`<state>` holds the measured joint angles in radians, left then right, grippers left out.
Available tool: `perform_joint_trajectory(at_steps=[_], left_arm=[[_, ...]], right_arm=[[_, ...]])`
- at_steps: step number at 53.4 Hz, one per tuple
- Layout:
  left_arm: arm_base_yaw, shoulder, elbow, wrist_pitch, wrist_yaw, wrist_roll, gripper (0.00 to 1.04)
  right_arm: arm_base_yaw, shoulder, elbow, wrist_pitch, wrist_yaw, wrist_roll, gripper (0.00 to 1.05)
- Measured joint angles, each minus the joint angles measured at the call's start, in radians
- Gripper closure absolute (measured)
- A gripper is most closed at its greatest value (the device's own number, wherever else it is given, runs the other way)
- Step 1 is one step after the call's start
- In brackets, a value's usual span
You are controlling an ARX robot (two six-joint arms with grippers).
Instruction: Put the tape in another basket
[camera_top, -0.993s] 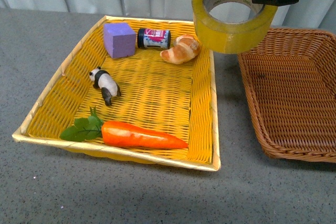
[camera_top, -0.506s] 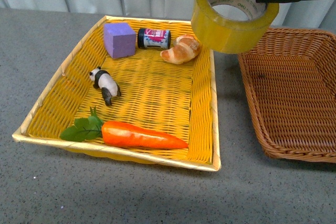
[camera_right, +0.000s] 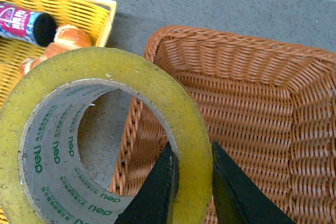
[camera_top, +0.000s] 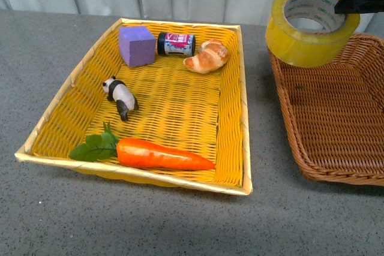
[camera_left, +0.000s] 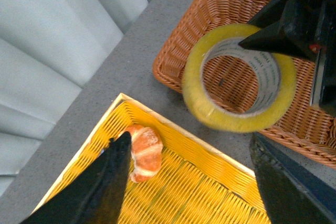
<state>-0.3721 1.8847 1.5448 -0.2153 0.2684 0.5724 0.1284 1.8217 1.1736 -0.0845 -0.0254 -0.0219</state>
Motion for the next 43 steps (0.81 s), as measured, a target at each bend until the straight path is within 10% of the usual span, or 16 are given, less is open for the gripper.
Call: perform_joint_trajectory(at_steps=[8, 22, 43], left_arm=[[0.051, 0.007, -0.099, 0.222, -0.186, -0.073, 0.05], [0.219, 0.022, -0.251, 0.578, -0.548, -0.349, 0.06], [0.25, -0.01, -0.39, 0.67, -0.581, -0.577, 0.06]], right_arm=[[-0.037, 0.005, -0.002, -0.014, 0.002, 0.005, 0.9], [-0.132, 0.044, -0.115, 0.016, 0.008, -0.002, 0.9], [-0.193, 0.163, -0.172, 0.111, 0.024, -0.024, 0.9]])
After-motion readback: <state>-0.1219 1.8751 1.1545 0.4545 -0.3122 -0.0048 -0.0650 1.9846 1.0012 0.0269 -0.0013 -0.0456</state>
